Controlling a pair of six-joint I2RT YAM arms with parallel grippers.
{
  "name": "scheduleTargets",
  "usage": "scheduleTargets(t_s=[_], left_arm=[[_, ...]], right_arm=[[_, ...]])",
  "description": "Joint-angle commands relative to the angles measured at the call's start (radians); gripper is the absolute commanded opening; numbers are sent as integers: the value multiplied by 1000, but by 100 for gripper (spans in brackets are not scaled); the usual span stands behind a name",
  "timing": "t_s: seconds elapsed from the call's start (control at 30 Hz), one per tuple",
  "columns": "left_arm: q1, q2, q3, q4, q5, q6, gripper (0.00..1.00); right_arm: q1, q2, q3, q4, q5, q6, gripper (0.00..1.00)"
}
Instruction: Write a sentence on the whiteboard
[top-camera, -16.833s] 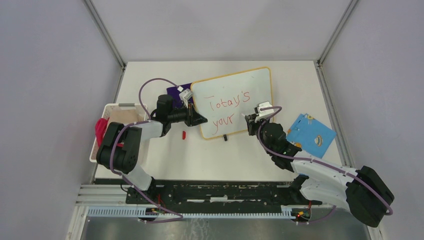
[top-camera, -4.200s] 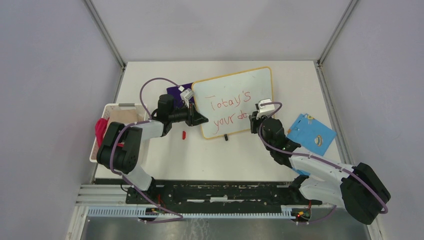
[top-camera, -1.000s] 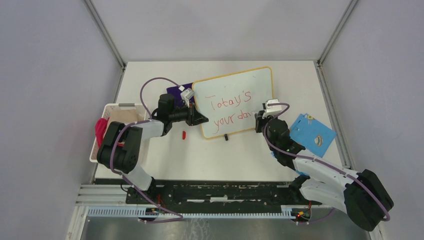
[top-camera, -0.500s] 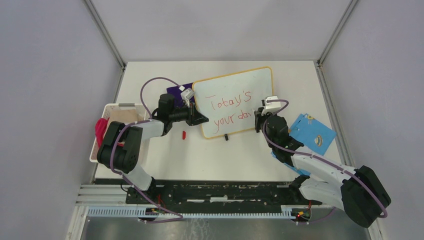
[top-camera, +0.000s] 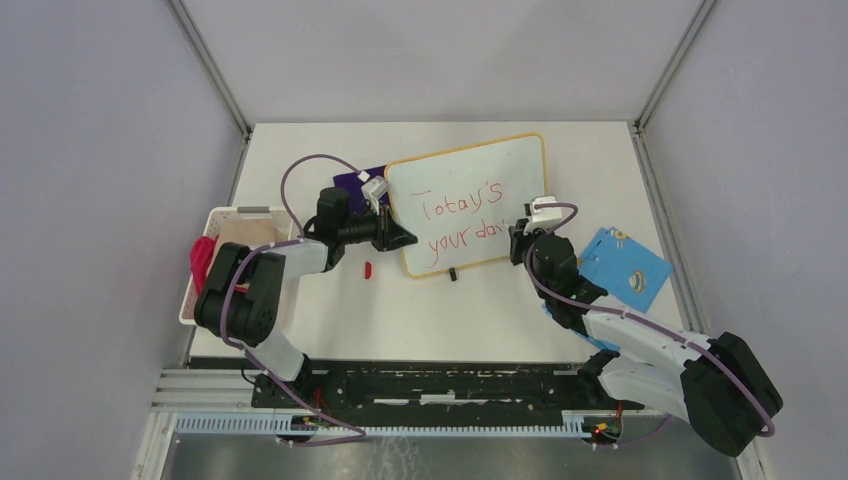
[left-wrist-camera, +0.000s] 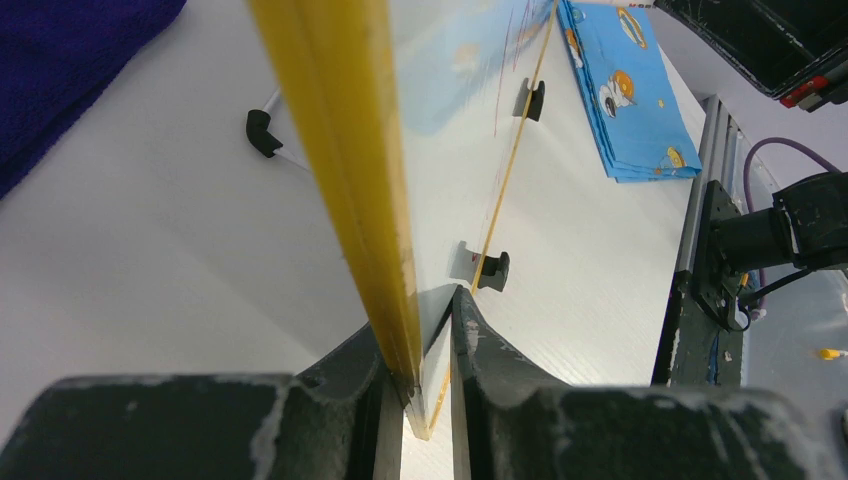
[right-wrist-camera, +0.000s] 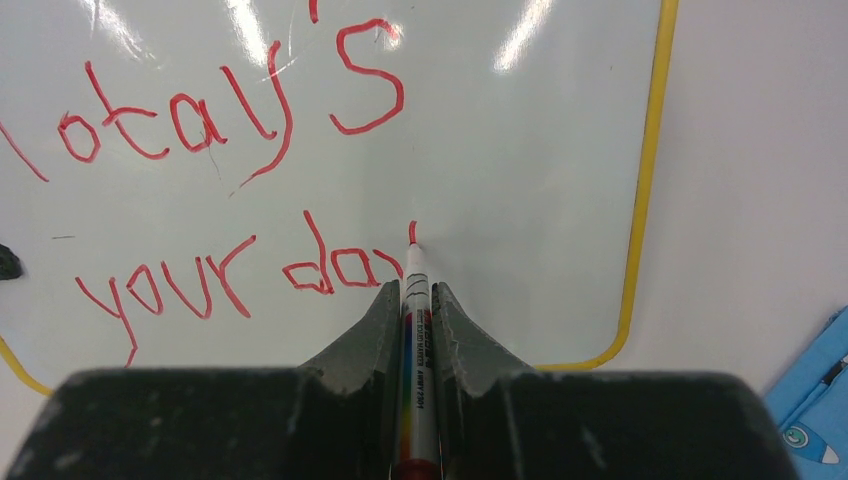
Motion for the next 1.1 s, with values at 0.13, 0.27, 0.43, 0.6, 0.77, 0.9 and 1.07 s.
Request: scheduleTargets(t_s=[0.13, 0.27, 0.43, 0.6, 0.77, 0.9, 1.07], left_arm=[[-22, 58, -23, -153, -168, 130, 2], [-22, 58, -23, -153, -169, 130, 2], [-22, 58, -23, -154, -169, 131, 2], [-22, 59, -23, -154, -168, 129, 2], [-22, 60, -23, -154, -168, 129, 2], [-22, 59, -23, -155, -169, 130, 2], [-22, 60, -20, -156, -169, 130, 2]], right_arm=[[-6, -23, -52, 34, -26, 32, 0], [-6, -24, -66, 36, -45, 43, 0], [-3, -27, -86, 42, -69, 58, 0], [-5, -32, -106, 43, -81, 68, 0], [-3, -35, -122, 46, -93, 79, 0], [0, -38, -129, 49, -102, 86, 0], [13, -38, -134, 58, -118, 99, 0]])
